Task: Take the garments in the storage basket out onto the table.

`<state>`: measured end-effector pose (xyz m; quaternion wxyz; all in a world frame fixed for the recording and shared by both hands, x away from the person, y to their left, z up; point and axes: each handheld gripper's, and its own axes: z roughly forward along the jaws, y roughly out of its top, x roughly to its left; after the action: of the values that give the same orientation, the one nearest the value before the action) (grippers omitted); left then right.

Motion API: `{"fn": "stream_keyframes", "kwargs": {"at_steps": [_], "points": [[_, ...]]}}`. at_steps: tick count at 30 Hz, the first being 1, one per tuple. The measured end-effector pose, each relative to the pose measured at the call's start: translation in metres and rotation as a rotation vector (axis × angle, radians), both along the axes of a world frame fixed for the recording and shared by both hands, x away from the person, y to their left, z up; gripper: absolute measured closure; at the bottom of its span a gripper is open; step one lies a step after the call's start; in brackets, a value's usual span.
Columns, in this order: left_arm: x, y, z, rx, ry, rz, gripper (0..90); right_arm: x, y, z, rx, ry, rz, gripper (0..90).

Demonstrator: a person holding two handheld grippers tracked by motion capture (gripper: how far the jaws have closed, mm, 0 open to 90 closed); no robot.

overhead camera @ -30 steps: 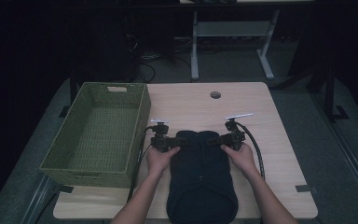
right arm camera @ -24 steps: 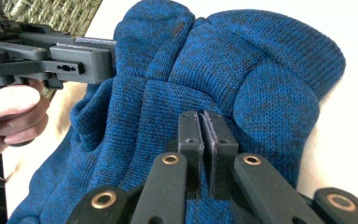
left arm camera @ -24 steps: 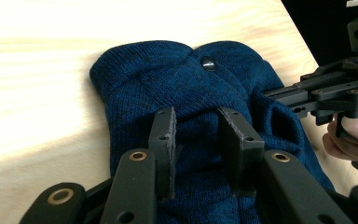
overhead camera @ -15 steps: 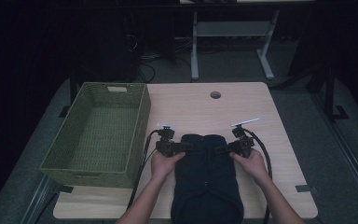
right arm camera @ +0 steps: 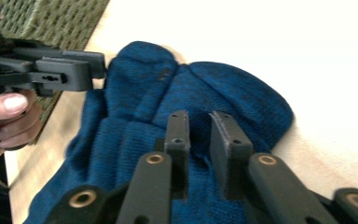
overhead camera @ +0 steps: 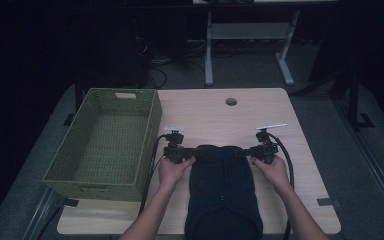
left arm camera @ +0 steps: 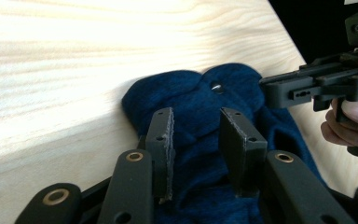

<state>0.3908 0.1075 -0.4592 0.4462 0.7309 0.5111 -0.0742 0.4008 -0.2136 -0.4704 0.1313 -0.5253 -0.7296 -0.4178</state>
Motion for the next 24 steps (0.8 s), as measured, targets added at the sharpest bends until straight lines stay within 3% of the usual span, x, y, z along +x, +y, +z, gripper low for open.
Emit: {"fn": "stream_keyframes", "kwargs": {"at_steps": [4,9,16,21,24], "points": [[0.002,0.004,-0.001,0.0,0.002,0.017,65.4,0.002,-0.003,-0.007,0.008,0.003,-0.004,81.0],[0.001,0.011,0.005,0.005,-0.011,0.043,64.3,0.001,-0.002,0.001,-0.002,-0.01,0.003,75.8],[0.001,0.014,0.0,0.024,0.009,0.05,62.9,-0.002,-0.008,0.007,0.0,-0.024,-0.018,72.8],[0.003,0.012,-0.004,0.026,0.02,0.052,62.0,-0.001,-0.017,0.013,-0.016,-0.022,-0.028,67.9],[0.005,0.011,-0.006,0.027,0.028,0.055,61.1,0.001,-0.023,0.017,-0.009,-0.027,-0.038,60.5]]}}
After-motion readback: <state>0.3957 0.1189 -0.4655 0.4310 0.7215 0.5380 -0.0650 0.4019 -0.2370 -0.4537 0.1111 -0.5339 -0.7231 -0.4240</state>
